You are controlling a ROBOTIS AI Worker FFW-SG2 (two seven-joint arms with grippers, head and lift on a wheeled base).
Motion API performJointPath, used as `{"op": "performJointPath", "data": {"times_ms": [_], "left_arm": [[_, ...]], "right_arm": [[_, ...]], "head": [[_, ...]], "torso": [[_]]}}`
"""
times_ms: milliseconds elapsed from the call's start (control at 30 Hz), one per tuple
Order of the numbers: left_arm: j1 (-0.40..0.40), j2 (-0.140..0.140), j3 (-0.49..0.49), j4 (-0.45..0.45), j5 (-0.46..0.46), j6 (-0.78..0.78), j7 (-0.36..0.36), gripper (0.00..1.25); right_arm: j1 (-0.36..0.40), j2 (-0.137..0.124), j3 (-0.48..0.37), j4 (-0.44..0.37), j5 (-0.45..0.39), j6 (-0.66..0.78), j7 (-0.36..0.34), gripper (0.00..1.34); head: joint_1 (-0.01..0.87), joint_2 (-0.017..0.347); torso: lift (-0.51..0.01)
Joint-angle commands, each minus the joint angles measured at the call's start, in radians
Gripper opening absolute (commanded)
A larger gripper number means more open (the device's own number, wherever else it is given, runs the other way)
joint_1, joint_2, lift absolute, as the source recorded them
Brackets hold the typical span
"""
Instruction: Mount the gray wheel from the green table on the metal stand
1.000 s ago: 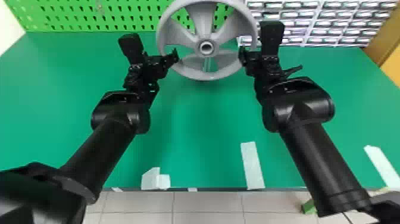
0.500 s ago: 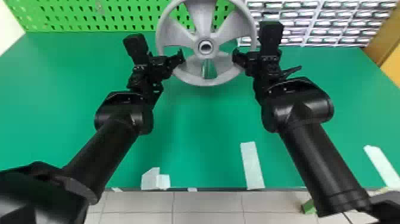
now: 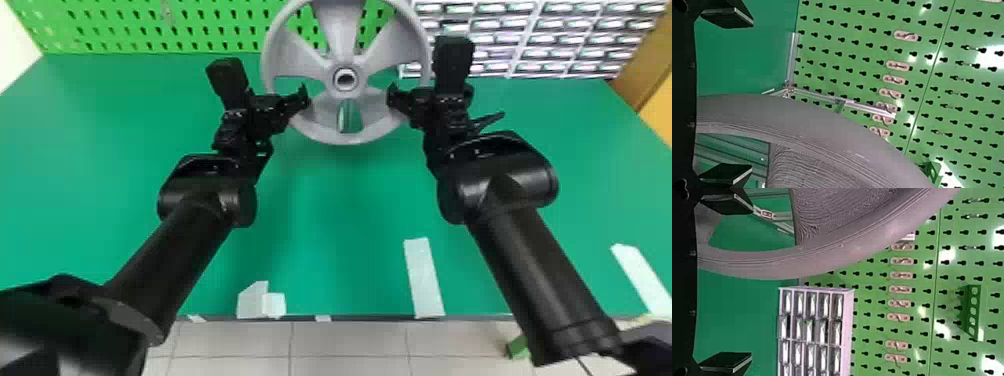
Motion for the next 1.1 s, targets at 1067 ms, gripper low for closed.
{"op": "performJointPath", "data": {"times_ms": [1067], "left_arm": [[0.186, 0.037, 0.110, -0.344, -0.197, 0.087, 0.006, 1.25]], "right_arm": [[0.114, 0.001, -0.008, -0.160, -0.018, -0.057, 0.004, 1.34]], "head": [[0.868, 0.052]], "torso": [[-0.093]]}}
